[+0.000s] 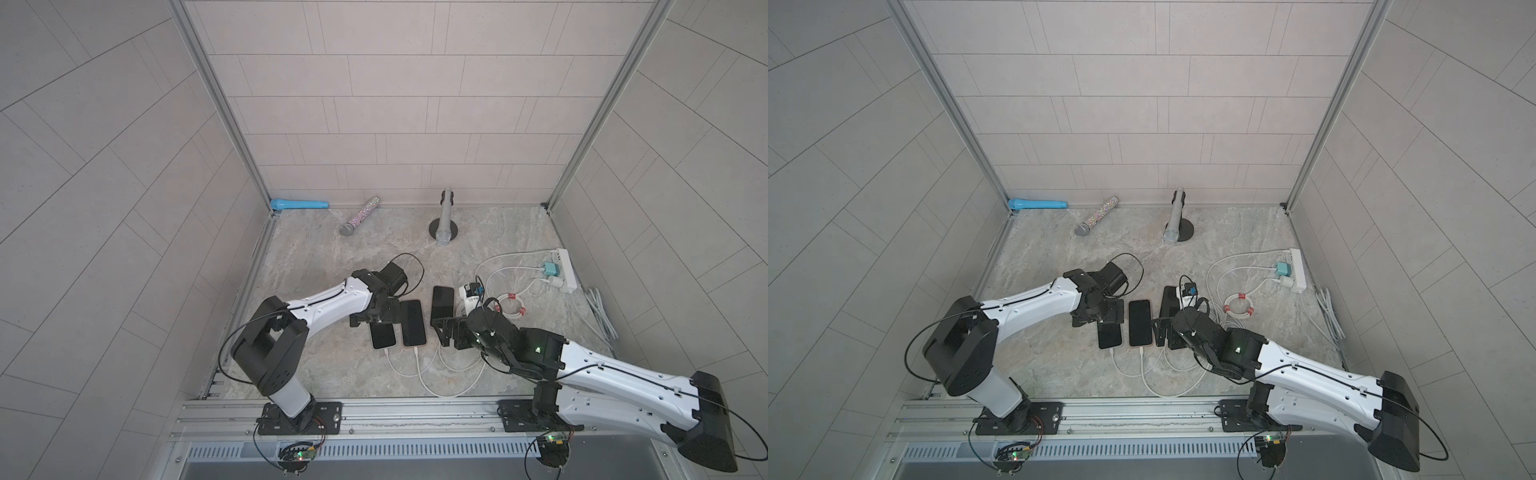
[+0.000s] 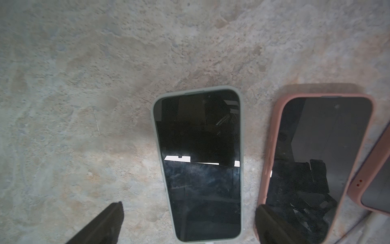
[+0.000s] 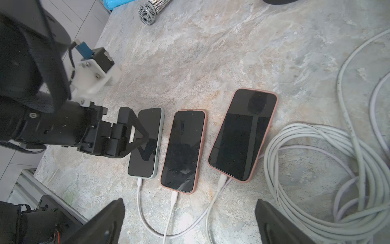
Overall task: Unplug the charging cable from the phone
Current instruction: Pick up the phone at the center of the board.
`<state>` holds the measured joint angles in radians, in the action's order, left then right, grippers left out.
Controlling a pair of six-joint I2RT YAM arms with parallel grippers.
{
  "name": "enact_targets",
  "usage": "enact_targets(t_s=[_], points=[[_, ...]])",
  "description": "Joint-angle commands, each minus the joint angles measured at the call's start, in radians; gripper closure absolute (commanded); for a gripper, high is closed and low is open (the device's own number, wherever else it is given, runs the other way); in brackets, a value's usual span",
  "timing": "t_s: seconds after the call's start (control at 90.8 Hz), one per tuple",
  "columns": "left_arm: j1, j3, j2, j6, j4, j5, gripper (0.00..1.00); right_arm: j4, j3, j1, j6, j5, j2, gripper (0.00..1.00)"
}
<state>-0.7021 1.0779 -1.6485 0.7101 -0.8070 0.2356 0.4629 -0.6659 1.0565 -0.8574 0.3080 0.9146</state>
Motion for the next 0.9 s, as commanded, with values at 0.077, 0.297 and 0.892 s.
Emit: enact_targets(t_s=[0.077, 0.297, 0.892], points=[[-0.005, 0.023, -0.049, 0.054, 0.024, 0.002, 0.00, 0.000, 0.020, 0.006, -0.012, 0.000, -0.015, 0.00], [-0.004, -0.002, -0.075, 0.082, 0.056, 0.000, 0.00, 0.006, 0.027, 0.007, -0.012, -0.008, -0.022, 0.00], [-0.004, -0.030, -0.171, 0.129, 0.115, 0.001, 0.00, 0.009, 0.033, 0.010, -0.019, -0.017, -0.028, 0.00]])
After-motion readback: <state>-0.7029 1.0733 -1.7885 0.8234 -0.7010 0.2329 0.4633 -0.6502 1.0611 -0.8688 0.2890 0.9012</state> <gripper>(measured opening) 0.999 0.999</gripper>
